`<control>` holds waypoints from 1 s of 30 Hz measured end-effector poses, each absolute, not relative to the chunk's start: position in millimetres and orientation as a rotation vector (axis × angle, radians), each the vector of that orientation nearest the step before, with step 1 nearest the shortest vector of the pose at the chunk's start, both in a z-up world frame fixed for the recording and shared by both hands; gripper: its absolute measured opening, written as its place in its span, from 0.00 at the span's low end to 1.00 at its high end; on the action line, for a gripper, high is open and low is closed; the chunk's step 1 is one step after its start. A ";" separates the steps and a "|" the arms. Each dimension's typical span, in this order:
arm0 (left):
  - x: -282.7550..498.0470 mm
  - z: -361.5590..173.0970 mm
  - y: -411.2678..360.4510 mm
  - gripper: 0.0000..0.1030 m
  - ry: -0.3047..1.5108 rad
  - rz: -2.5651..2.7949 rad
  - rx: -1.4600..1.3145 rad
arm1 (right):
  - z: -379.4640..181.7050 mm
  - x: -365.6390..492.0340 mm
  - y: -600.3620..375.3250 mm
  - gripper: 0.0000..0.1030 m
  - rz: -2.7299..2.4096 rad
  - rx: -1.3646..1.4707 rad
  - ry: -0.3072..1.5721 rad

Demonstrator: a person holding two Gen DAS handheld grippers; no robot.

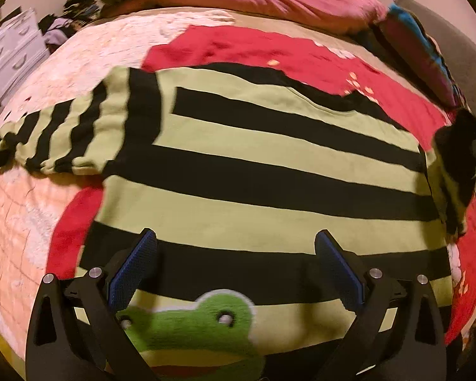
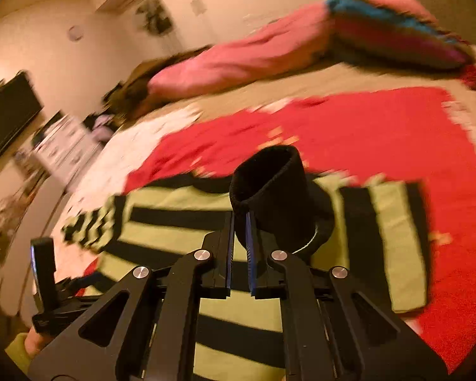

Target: Fold small clothes

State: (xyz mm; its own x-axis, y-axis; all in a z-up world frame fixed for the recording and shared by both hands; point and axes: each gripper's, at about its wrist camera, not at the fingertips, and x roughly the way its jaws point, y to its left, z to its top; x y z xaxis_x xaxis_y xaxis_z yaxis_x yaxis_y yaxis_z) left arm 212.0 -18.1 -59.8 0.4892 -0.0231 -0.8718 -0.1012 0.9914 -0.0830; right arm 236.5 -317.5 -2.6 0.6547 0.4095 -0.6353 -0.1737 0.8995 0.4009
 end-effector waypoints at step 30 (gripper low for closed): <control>308.7 -109.4 -164.4 0.49 1.187 -0.277 -0.370 | -48.5 201.2 -382.5 0.63 0.020 0.287 0.844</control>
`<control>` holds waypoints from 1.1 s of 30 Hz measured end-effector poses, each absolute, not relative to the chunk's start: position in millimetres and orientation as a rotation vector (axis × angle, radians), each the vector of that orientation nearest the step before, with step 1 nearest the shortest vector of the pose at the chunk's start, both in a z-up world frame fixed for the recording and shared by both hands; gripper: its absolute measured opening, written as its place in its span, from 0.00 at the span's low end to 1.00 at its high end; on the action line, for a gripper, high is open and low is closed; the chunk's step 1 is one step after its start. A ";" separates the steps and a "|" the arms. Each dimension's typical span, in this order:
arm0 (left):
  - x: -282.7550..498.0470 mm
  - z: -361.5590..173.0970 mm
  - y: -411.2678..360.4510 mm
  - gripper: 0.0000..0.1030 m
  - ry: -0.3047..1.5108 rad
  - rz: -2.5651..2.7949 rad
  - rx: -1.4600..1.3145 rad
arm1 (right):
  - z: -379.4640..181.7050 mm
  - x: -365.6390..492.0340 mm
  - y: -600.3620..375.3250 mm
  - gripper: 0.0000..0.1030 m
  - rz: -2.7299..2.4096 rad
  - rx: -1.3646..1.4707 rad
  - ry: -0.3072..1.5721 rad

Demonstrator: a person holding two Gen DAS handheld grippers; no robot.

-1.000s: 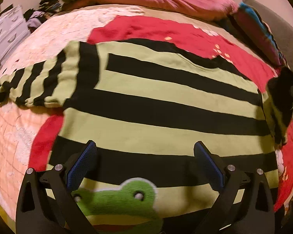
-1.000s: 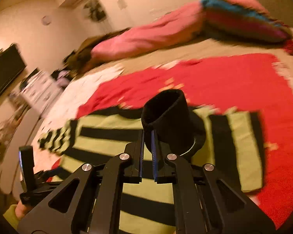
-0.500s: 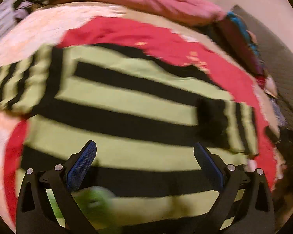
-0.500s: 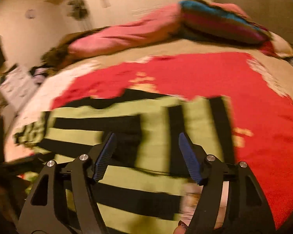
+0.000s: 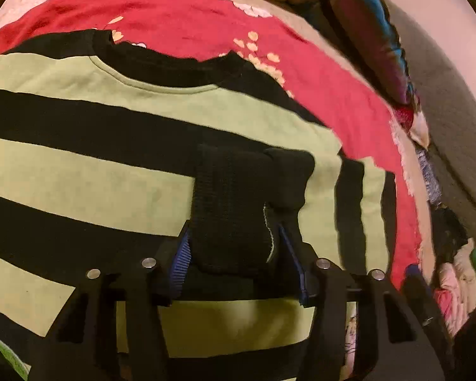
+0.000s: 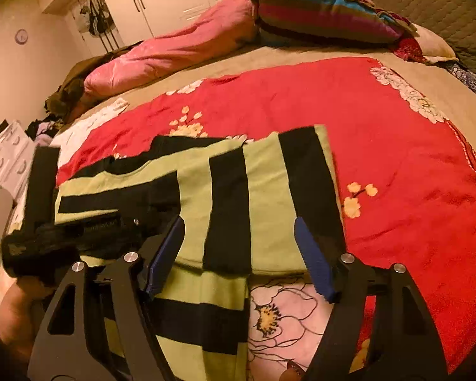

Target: Fold small clothes

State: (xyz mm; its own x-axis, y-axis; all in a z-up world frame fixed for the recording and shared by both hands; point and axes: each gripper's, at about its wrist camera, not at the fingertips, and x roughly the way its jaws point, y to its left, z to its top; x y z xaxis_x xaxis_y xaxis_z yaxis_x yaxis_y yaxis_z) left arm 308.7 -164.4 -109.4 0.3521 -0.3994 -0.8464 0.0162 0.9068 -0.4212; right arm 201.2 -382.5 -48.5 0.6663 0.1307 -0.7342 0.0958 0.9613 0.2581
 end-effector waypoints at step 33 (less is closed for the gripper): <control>245.3 -34.8 36.2 0.41 0.866 0.111 -0.123 | -54.6 212.8 -306.7 0.66 0.143 0.135 0.909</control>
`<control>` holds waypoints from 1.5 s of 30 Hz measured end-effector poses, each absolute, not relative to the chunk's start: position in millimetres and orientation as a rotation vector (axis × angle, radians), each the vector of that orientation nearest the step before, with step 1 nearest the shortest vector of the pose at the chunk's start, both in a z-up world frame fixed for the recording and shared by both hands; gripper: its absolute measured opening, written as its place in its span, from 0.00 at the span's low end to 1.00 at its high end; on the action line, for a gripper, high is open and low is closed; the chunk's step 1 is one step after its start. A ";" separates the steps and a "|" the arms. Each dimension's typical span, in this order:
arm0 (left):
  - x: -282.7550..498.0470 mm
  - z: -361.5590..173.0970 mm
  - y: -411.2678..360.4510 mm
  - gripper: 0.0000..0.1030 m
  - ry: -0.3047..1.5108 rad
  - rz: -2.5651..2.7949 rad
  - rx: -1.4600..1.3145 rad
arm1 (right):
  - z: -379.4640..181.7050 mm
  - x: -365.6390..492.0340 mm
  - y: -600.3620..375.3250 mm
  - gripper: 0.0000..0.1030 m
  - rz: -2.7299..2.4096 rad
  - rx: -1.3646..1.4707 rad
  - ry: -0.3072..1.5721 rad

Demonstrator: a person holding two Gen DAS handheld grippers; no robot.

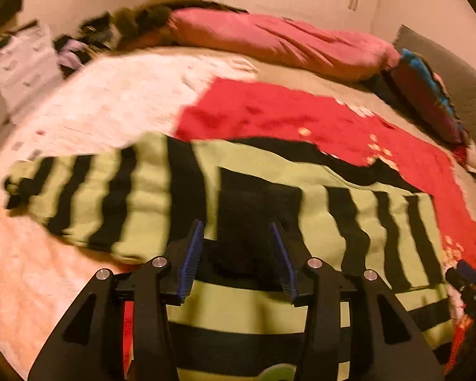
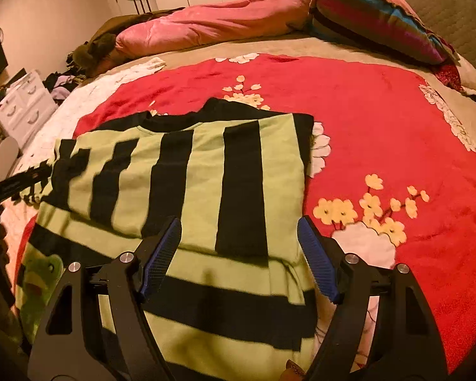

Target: Fold small clothes

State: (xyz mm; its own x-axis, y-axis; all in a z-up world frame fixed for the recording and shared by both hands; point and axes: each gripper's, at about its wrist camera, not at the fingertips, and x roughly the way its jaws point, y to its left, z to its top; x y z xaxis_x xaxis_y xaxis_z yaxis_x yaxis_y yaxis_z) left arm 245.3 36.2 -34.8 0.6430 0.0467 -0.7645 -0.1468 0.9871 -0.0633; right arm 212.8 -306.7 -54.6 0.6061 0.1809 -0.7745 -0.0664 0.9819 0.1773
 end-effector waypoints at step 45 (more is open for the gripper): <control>180.9 -48.6 251.6 0.79 0.812 0.344 -0.624 | -22.8 188.1 -157.6 0.90 0.493 -0.015 0.921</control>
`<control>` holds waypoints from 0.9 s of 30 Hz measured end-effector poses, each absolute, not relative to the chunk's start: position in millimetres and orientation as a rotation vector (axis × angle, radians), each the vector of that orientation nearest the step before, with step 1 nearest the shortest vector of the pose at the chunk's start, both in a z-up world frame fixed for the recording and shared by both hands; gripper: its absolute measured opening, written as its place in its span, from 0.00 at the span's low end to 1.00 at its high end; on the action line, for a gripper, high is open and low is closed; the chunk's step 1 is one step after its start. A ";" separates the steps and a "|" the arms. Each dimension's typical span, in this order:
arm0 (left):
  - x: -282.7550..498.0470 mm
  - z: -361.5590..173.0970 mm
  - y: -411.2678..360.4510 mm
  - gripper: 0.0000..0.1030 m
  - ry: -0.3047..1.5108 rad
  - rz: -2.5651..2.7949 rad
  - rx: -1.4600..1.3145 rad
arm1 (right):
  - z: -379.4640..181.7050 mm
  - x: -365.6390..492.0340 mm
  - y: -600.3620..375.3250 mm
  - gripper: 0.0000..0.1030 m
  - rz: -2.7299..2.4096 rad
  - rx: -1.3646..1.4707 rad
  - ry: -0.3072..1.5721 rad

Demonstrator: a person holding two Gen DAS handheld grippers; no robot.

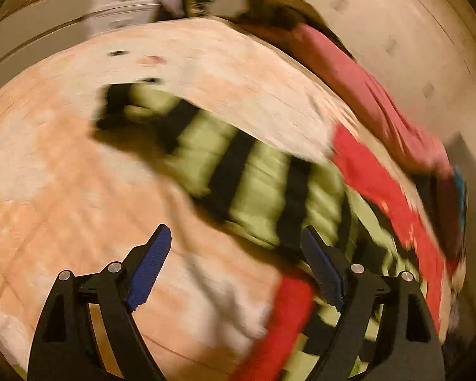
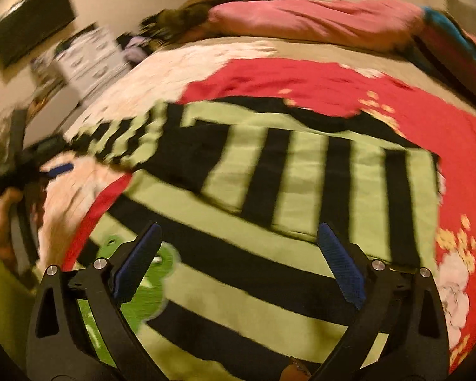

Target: Fold small clothes

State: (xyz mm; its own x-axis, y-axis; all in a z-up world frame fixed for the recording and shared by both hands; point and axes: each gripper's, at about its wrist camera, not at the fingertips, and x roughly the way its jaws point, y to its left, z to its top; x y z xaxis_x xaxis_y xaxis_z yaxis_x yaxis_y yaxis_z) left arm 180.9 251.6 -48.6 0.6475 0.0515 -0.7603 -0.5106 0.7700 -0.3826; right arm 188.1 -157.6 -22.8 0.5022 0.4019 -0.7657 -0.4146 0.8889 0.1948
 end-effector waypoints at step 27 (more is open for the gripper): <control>222.4 -79.2 381.4 0.20 0.546 0.346 -1.083 | -62.0 167.1 -103.0 0.90 0.583 -0.085 1.041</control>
State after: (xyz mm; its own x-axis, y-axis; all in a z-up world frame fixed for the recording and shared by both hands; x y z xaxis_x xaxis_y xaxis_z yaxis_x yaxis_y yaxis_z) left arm 222.4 381.4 -79.2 0.8176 0.0029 -0.5758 -0.5196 0.4348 -0.7355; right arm 167.1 -103.0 -62.0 0.3695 0.4142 -0.8318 -0.4924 0.8464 0.2027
